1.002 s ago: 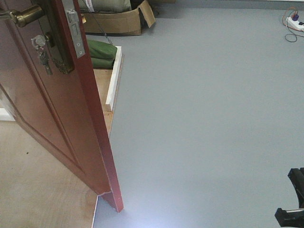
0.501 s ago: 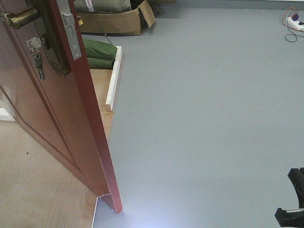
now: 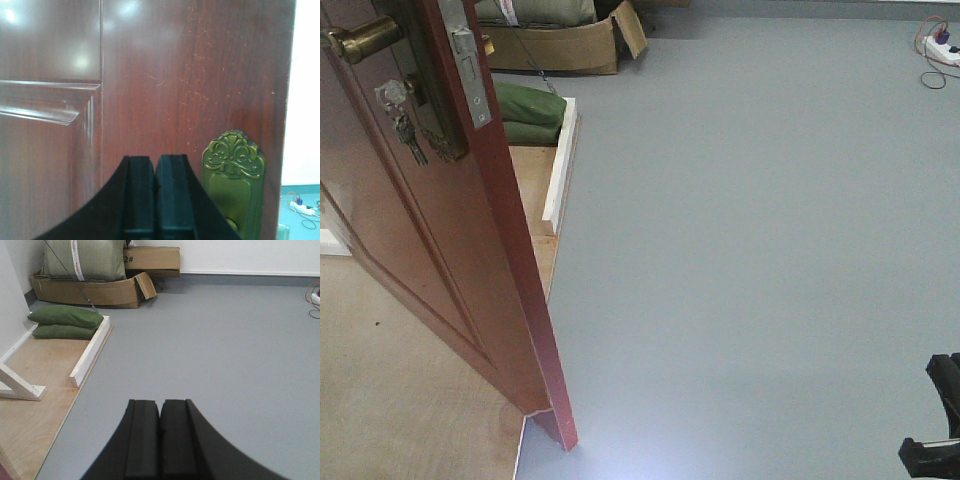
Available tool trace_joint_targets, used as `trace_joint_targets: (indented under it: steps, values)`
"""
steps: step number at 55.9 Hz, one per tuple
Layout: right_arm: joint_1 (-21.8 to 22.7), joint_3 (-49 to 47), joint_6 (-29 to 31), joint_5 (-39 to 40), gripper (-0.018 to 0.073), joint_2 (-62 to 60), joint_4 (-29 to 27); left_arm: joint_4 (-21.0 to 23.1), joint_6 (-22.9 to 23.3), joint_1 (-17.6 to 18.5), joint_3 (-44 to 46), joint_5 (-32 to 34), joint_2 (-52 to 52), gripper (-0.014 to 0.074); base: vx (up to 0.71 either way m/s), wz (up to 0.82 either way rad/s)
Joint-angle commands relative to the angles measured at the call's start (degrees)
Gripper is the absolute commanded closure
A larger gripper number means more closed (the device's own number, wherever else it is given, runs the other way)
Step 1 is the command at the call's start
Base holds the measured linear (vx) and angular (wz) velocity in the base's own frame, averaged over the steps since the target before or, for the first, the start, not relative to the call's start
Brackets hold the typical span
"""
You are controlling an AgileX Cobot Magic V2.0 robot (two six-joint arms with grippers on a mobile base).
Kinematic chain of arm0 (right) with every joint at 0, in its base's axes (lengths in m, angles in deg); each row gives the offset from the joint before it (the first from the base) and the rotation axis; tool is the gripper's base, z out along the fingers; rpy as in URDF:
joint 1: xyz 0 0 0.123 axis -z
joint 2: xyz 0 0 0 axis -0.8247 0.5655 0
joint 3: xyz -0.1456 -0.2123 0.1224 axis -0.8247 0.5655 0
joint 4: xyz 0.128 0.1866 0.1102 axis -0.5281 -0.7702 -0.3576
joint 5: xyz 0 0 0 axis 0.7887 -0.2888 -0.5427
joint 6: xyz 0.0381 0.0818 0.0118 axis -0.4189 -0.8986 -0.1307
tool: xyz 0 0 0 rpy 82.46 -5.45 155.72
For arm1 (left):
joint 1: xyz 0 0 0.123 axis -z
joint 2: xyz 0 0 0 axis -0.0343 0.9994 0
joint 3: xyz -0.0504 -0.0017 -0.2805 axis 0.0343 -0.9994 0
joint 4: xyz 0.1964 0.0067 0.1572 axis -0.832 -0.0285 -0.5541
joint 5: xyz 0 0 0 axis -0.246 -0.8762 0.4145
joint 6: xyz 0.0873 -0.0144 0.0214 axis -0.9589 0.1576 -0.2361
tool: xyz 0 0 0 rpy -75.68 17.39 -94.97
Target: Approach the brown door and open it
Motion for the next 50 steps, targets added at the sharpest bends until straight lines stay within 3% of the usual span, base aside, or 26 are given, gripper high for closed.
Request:
trace_joint_targets:
  steps: [1, 50]
  values:
    - [0.1, 0.2, 0.5, 4.6, 0.0559, -0.3, 0.4, -0.2, 0.7, 0.5, 2.1, 4.9, -0.2, 0.06, 0.03, -0.01]
    - [0.1, 0.2, 0.5, 4.6, 0.0559, -0.3, 0.4, -0.2, 0.7, 0.5, 2.1, 4.9, -0.2, 0.06, 0.08, -0.04]
